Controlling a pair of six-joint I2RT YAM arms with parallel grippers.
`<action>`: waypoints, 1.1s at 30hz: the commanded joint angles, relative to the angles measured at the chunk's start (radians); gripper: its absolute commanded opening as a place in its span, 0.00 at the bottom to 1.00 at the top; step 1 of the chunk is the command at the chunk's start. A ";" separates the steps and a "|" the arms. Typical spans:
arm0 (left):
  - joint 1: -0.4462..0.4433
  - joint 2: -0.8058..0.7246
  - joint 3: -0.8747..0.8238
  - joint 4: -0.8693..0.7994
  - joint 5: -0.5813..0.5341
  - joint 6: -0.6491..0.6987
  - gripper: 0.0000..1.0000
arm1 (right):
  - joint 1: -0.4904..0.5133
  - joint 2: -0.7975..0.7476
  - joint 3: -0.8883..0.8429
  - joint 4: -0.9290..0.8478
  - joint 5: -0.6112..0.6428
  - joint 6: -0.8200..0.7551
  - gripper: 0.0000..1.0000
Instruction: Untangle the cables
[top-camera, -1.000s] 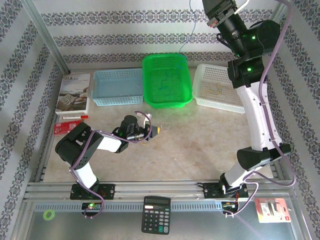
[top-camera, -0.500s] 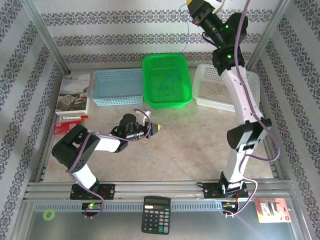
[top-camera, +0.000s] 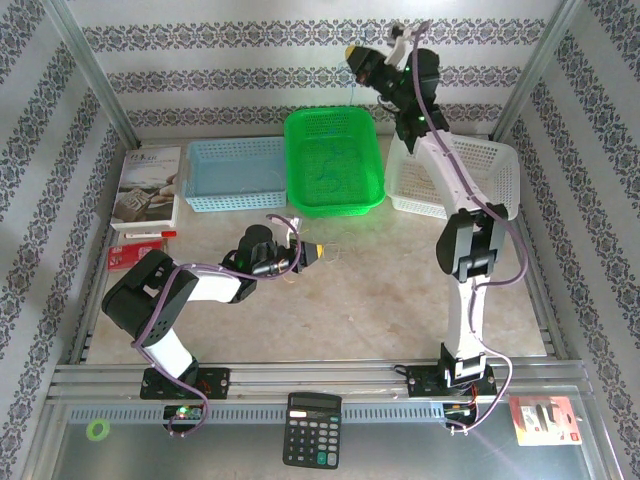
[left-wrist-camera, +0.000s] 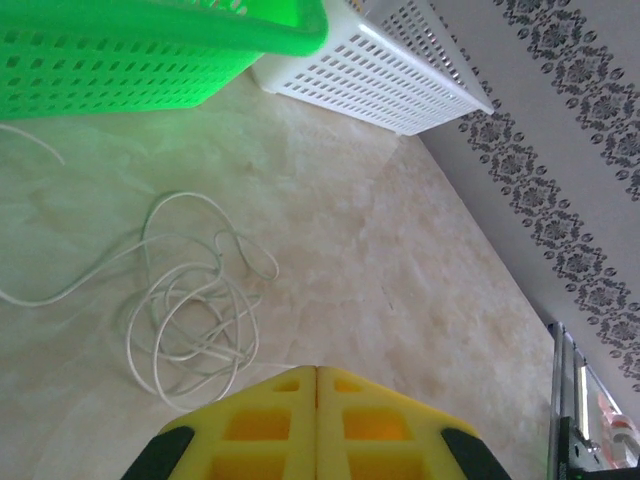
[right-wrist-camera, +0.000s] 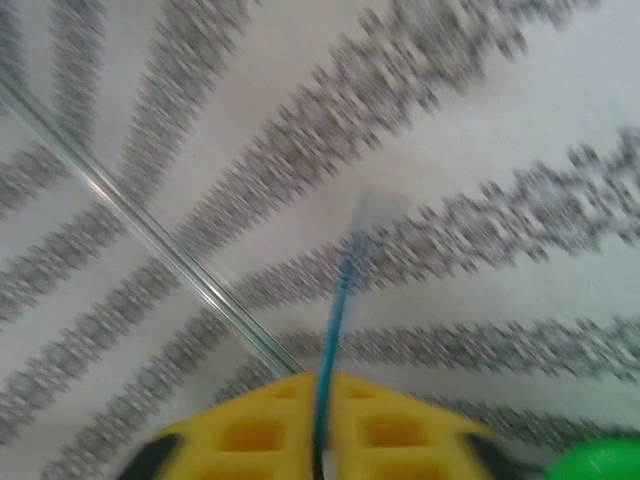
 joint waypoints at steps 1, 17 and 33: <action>-0.012 0.009 0.036 0.011 0.030 -0.022 0.03 | 0.029 0.057 -0.027 -0.153 -0.036 -0.130 0.46; -0.012 0.018 0.047 0.029 0.042 -0.034 0.05 | 0.072 -0.364 -0.532 -0.203 0.007 -0.287 0.63; -0.012 -0.071 0.039 -0.045 0.014 -0.021 0.05 | 0.111 -0.239 -0.391 -0.455 0.158 -0.441 0.62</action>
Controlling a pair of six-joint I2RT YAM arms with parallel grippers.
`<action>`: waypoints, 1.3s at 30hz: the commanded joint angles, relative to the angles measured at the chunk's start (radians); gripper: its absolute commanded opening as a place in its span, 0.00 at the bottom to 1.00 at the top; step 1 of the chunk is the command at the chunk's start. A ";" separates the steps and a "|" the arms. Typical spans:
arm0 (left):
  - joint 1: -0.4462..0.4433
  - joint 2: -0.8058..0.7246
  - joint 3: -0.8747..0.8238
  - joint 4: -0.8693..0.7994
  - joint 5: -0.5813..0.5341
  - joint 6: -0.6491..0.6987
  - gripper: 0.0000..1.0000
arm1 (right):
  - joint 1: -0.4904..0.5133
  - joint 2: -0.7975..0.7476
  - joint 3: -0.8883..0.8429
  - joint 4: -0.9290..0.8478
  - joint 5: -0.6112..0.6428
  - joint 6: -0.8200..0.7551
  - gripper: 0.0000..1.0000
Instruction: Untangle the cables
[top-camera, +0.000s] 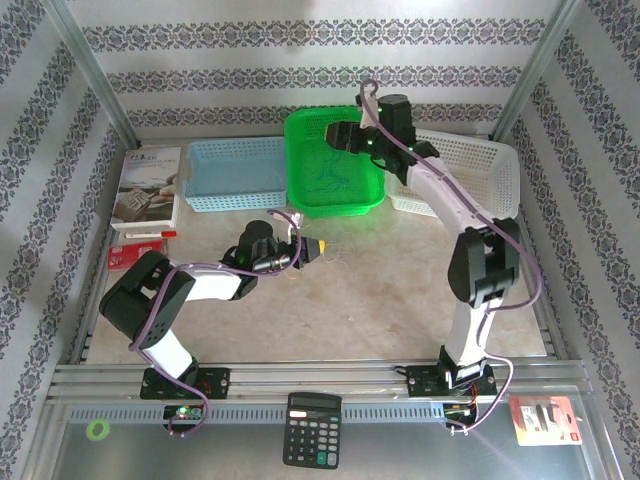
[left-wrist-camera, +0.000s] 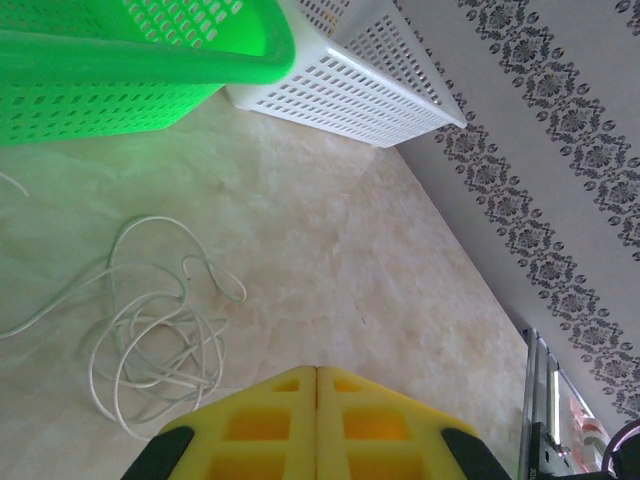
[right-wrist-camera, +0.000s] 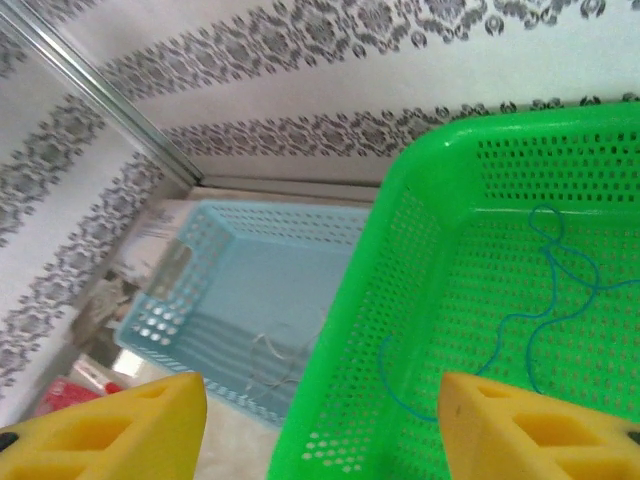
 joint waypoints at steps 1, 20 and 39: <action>-0.012 -0.056 0.006 -0.018 -0.011 0.004 0.05 | 0.014 -0.007 0.016 -0.063 0.020 -0.030 0.62; -0.012 -0.029 0.039 0.281 0.094 -0.255 0.05 | 0.096 -0.672 -0.801 0.512 -0.218 0.325 0.50; -0.012 -0.054 0.065 0.248 0.111 -0.261 0.05 | 0.255 -0.558 -0.839 0.650 -0.185 0.378 0.45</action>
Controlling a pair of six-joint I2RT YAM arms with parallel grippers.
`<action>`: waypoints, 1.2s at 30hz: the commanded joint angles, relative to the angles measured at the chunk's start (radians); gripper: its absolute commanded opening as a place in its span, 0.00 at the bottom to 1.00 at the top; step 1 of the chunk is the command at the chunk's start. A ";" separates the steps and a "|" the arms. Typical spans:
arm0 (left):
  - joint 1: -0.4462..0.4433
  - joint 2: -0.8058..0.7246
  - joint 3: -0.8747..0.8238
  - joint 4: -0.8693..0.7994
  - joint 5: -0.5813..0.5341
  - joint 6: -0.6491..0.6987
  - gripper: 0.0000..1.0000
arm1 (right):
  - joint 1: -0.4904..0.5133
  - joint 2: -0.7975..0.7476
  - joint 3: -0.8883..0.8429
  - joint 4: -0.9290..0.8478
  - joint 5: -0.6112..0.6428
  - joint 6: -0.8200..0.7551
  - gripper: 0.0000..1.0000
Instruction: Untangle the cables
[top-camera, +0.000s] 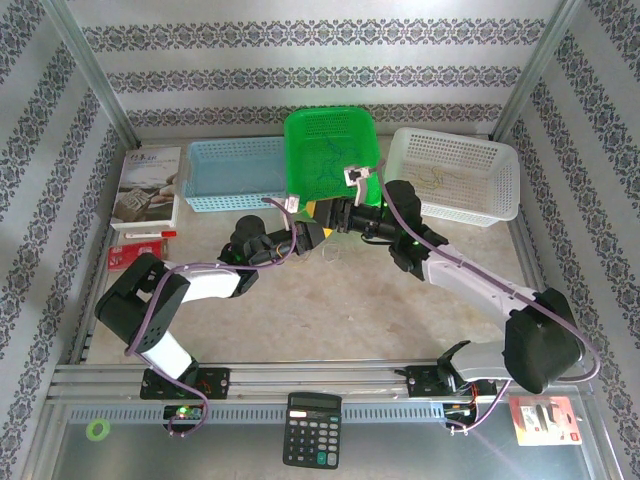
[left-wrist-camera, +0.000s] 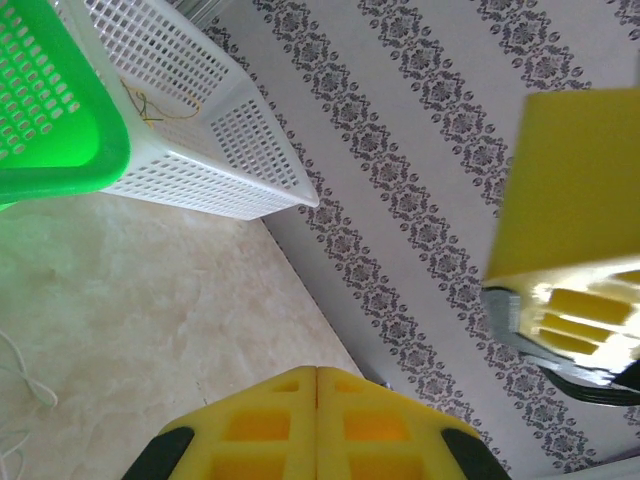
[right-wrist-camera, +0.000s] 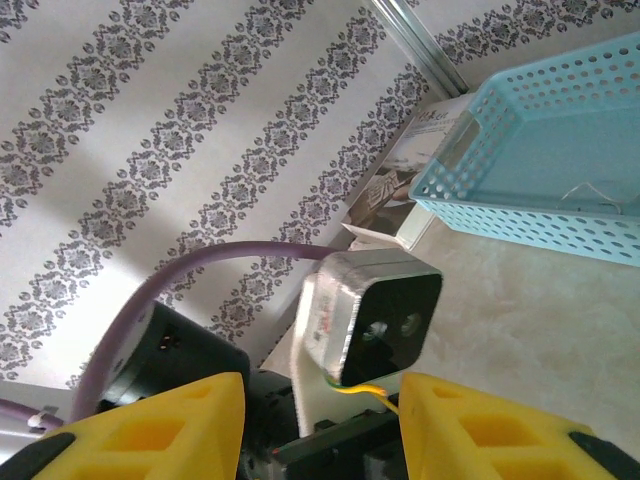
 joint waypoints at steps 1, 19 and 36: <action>-0.012 -0.027 0.033 0.007 0.022 0.011 0.05 | 0.010 0.022 0.010 0.062 0.000 0.013 0.44; -0.012 -0.022 0.034 0.012 0.022 0.011 0.05 | 0.035 0.075 0.024 0.131 -0.024 0.059 0.23; -0.012 -0.029 0.007 0.011 0.014 0.041 0.19 | -0.060 -0.027 0.004 0.124 0.010 0.067 0.00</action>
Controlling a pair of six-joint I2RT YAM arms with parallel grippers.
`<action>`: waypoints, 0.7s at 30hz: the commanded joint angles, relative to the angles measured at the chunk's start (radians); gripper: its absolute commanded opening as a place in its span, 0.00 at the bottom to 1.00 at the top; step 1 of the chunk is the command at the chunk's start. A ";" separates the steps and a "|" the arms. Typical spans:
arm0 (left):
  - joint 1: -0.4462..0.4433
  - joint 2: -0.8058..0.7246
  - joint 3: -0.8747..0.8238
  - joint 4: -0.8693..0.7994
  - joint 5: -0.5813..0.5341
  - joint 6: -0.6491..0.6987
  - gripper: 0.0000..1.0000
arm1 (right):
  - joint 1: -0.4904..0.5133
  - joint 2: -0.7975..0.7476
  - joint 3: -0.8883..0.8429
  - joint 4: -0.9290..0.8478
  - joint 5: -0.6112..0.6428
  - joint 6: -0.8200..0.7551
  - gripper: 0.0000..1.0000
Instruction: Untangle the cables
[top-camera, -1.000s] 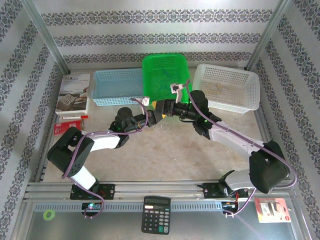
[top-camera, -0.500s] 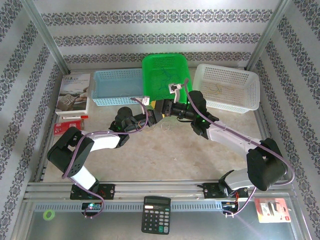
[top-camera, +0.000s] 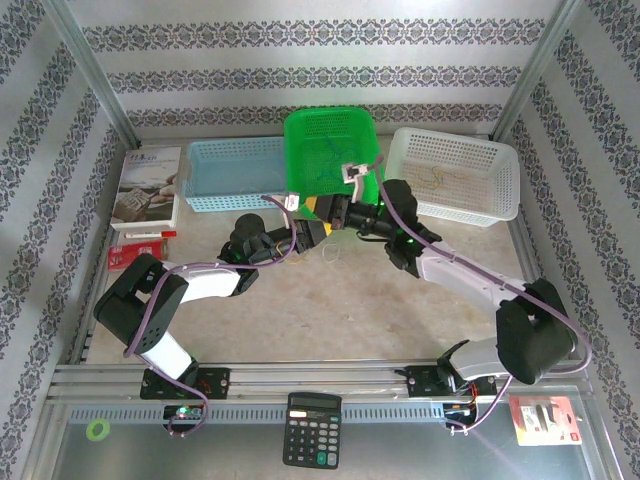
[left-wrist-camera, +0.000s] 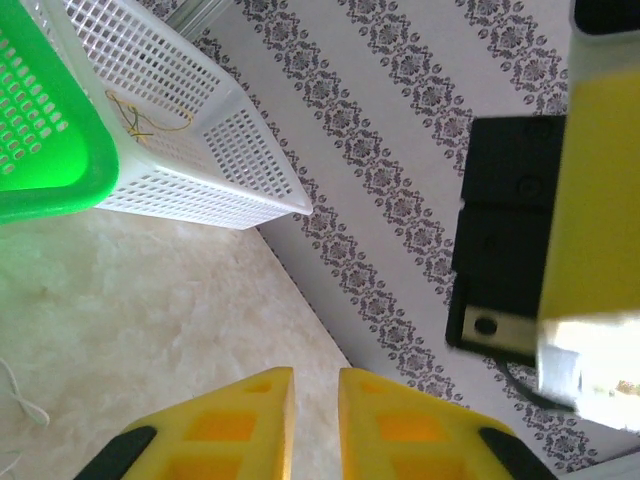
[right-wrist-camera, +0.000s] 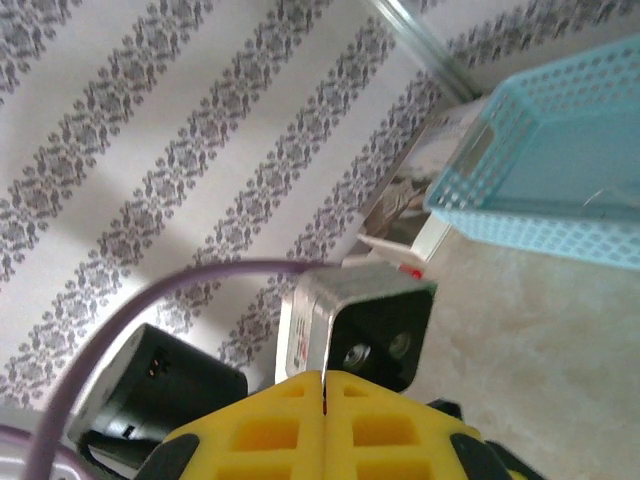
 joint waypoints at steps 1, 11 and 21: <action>-0.012 -0.025 -0.009 0.015 0.014 0.028 0.21 | -0.059 -0.078 -0.003 0.026 0.019 -0.005 0.00; -0.012 -0.013 -0.016 0.021 0.014 0.030 0.25 | -0.171 -0.160 -0.018 -0.001 0.024 0.003 0.00; -0.012 0.012 -0.041 0.049 0.016 0.020 0.27 | -0.305 -0.184 0.034 -0.021 0.064 -0.005 0.00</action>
